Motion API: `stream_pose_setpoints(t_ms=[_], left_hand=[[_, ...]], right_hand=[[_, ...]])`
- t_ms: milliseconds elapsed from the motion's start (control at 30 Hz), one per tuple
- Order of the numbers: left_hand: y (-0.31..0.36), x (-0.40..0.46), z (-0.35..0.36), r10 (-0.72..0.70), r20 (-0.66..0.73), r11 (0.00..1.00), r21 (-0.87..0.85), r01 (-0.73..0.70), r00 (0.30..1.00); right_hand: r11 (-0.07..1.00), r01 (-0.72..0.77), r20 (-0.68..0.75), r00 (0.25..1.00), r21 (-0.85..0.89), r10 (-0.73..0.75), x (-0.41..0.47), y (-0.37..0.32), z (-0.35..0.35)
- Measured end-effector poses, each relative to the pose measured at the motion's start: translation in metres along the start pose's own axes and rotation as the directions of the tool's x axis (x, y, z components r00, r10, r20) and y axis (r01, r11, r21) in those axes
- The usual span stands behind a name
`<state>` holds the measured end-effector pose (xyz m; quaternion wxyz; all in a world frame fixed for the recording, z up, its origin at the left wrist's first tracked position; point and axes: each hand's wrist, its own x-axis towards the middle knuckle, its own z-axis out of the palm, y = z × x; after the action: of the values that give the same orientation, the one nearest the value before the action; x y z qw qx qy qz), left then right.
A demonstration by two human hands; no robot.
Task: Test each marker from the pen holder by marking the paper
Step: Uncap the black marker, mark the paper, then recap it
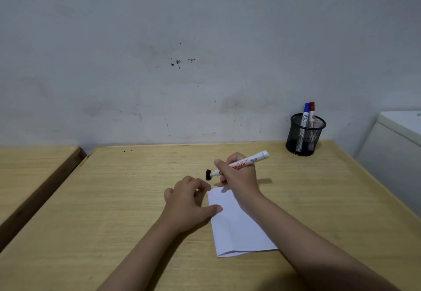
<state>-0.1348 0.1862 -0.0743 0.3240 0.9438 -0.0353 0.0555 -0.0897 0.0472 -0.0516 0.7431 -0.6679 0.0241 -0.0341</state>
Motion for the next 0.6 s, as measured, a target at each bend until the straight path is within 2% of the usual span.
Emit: stream_pose_setpoints(t_ms=[133, 333, 600], left_hand=[[-0.006, -0.002, 0.002, 0.013, -0.037, 0.999, 0.036, -0.012, 0.999], [-0.011, 0.003, -0.004, -0.015, -0.009, 1.0, 0.013, 0.015, 1.0], [-0.014, 0.007, -0.01, -0.003, 0.04, 0.999, 0.055, 0.001, 0.999]], right_hand=[[0.998, 0.05, 0.046, 0.998, -0.025, -0.049, -0.003, 0.018, -0.002], [0.987, 0.123, -0.011, 0.992, -0.104, -0.125, -0.009, 0.017, -0.003], [0.986, 0.082, 0.013, 0.997, -0.142, -0.081, -0.002, 0.02, -0.008]])
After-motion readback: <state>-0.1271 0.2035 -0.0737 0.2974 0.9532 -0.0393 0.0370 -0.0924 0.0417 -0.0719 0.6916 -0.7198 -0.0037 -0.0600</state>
